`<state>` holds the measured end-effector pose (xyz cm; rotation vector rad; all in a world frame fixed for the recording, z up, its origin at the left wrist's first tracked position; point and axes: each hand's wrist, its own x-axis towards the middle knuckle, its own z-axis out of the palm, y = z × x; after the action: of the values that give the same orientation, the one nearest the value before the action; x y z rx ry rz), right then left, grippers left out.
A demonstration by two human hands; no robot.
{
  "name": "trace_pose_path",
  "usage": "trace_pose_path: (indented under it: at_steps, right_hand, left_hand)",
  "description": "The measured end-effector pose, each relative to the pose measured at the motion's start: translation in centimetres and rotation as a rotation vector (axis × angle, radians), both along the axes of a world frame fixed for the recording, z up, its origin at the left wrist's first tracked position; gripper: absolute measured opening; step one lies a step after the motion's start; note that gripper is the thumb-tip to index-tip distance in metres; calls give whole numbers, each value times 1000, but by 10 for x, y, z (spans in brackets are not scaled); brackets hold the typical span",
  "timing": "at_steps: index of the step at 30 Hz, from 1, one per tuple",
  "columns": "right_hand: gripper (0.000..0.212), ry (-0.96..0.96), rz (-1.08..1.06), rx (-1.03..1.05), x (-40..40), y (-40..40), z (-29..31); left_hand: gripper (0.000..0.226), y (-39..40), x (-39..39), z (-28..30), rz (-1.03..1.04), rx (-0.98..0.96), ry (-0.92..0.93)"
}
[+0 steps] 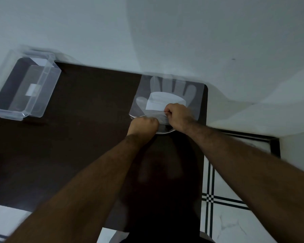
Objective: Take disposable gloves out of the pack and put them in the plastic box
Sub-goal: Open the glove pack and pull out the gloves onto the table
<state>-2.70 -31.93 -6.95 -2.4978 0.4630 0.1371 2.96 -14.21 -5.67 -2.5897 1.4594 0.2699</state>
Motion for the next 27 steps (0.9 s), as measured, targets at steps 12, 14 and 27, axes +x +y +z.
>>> trace_pose_path:
  at_steps: [12,14,27]
  right_hand:
    - [11,10,9,19,5,-5,-1]
    - [11,19,8,13,6,-5,0]
    - [16,11,109,-2,6,-11,10]
  left_hand:
    - [17,21,11,-23,-237,-276,-48]
    - [16,20,13,-21,-246,-235,-22]
    - [17,1,16,-12,-341,-32,-146]
